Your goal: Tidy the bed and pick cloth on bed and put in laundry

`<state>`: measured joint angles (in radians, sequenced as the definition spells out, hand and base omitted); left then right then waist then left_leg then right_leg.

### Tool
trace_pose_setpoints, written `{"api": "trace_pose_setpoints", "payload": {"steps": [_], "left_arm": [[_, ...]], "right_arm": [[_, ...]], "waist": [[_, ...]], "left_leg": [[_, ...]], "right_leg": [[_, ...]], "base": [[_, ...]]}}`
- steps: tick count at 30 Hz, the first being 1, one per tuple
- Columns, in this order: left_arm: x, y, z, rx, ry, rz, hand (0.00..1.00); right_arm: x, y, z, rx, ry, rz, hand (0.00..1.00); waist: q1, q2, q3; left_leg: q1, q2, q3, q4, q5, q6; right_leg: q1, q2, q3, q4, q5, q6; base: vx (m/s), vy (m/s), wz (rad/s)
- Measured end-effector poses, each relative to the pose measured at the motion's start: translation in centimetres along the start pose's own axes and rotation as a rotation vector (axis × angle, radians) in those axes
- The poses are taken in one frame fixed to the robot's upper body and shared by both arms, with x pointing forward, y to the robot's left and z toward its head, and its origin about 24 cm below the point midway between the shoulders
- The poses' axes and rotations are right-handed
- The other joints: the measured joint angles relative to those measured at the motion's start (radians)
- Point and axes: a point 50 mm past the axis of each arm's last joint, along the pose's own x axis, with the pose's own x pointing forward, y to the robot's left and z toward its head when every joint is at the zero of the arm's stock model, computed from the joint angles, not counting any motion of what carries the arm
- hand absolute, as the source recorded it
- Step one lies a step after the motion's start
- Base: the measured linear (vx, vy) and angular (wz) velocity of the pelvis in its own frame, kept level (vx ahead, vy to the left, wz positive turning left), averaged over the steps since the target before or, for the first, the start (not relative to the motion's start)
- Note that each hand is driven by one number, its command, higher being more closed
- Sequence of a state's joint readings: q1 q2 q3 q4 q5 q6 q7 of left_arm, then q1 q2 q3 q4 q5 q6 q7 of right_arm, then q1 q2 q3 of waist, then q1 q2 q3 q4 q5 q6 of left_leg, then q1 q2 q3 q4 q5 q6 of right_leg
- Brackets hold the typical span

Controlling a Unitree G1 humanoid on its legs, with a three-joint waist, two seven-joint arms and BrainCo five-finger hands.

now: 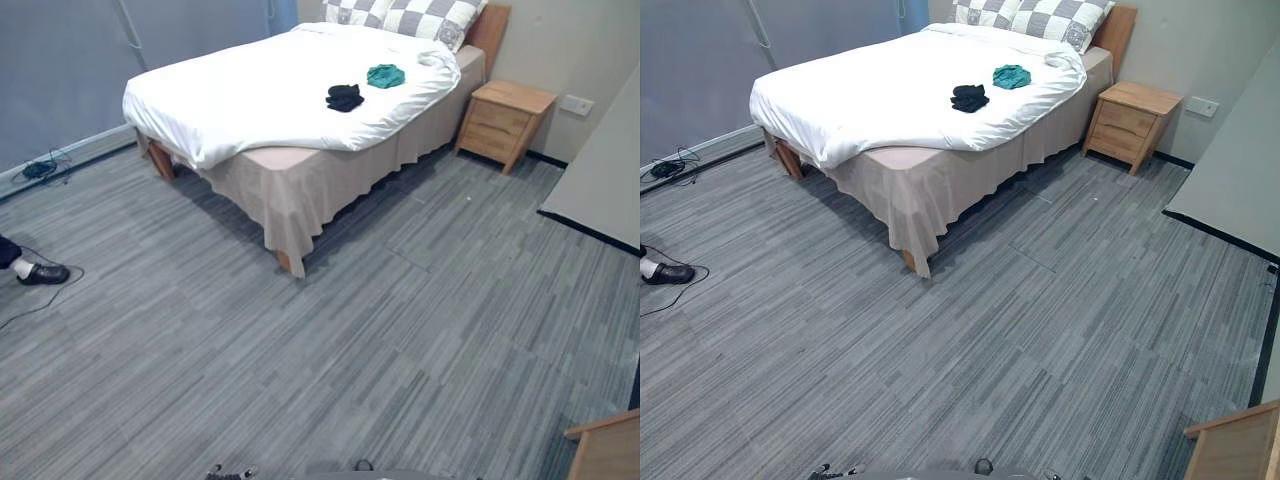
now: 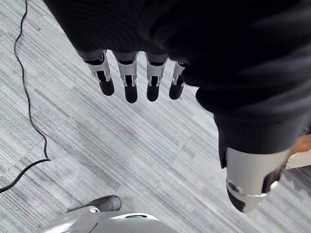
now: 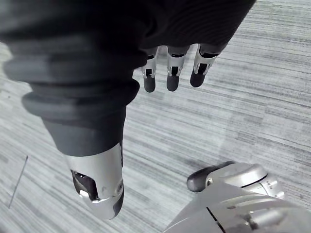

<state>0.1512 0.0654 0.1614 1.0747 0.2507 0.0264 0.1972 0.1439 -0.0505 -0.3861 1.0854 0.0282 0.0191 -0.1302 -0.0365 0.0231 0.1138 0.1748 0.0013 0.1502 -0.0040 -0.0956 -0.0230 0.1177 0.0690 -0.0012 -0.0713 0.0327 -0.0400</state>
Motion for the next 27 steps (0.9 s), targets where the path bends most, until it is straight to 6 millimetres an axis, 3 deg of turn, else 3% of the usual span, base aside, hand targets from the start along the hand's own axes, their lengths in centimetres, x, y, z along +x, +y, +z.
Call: {"api": "trace_pose_setpoints", "payload": {"steps": [7,11,27], "left_arm": [[0.2,0.2,0.9,0.001,-0.022,0.007,0.0],[0.2,0.2,1.0,0.0,-0.025,0.007,0.0],[0.2,0.2,1.1,0.0,-0.028,0.007,0.0]], "right_arm": [[0.1,0.9,1.1,0.008,-0.024,0.02,0.0],[0.1,0.9,1.1,0.01,-0.024,0.021,0.0],[0.1,0.8,0.8,0.031,-0.015,0.014,0.0]], "waist": [[0.003,-0.007,0.03],[0.005,-0.007,0.036],[0.016,-0.015,0.041]], "left_leg": [[0.019,0.001,0.003,-0.016,0.0,0.0],[0.033,0.002,0.002,-0.018,0.0,0.0],[0.039,0.005,0.017,-0.027,0.0,0.0]], "right_leg": [[0.03,0.003,-0.001,-0.026,0.002,0.005],[0.038,0.002,-0.002,-0.026,-0.006,0.022],[0.036,0.005,0.003,-0.027,-0.002,0.016]], "base": [[0.01,0.001,0.0],[-0.05,-0.01,0.02],[-0.06,-0.02,-0.02]]}}
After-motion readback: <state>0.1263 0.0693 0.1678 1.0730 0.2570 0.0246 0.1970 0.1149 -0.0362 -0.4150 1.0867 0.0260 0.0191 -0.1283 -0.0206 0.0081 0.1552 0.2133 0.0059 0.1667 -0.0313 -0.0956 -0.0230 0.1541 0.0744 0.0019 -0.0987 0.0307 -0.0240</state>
